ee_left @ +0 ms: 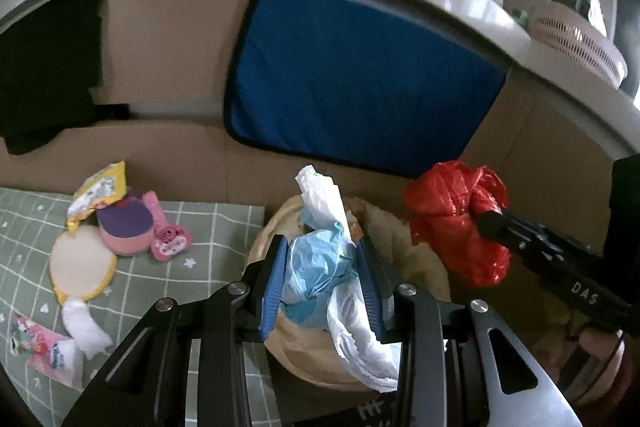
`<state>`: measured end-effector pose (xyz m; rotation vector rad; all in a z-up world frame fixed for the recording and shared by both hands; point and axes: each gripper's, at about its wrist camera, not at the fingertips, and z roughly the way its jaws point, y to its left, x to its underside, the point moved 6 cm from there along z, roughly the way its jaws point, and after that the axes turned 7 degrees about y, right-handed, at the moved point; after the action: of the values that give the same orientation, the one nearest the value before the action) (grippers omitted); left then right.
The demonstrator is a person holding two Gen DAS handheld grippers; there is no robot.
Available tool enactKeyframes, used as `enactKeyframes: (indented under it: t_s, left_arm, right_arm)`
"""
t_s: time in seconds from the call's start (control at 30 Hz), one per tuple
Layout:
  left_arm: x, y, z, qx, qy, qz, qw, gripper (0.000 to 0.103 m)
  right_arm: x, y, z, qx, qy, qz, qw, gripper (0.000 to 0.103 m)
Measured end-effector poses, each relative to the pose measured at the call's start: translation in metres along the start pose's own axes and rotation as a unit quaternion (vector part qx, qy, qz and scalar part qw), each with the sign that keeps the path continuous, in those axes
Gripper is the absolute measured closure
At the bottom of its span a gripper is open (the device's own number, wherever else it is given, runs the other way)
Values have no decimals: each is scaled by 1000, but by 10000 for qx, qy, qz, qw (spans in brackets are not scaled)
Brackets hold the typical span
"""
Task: Collect trash
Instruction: 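Carry tissue and red bag over the bin and open both tools to drop them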
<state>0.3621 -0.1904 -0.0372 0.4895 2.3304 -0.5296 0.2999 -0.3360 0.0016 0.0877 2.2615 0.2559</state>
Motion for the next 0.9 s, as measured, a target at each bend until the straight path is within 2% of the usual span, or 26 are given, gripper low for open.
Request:
enactKeyframes:
  t_s: [0.13, 0.27, 0.4, 0.5, 0.6, 0.67, 0.77, 0.9]
  left_arm:
    - [3, -1, 24, 93, 187, 18, 9998, 67]
    - [4, -5, 61, 274, 575, 96, 9979, 67]
    - [15, -9, 110, 176, 1159, 243, 9928, 67]
    - [25, -14, 131, 106, 1418, 403, 9890, 67]
    - [34, -18, 141, 365, 1639, 368, 9851, 66]
    - [37, -16, 138, 539, 1671, 253, 9841, 61]
    - [36, -9, 115, 777, 1448, 76, 9864, 55]
    - [30, 5, 84, 695, 1083, -93, 9916, 53]
  right_arm:
    - [7, -16, 14, -9, 121, 141, 9998, 70]
    - [7, -28, 29, -5, 235, 283, 9993, 70]
    - [4, -36, 42, 59, 311, 334, 9989, 70]
    - [2, -43, 51, 116, 377, 368, 9985, 69]
    - [1, -46, 60, 142, 452, 393, 9981, 69]
    - [3, -47, 65, 130, 517, 405, 9978, 69]
    - [9, -45, 76, 50, 648, 428, 9970, 69]
    - [20, -35, 96, -135, 888, 402, 9951, 69]
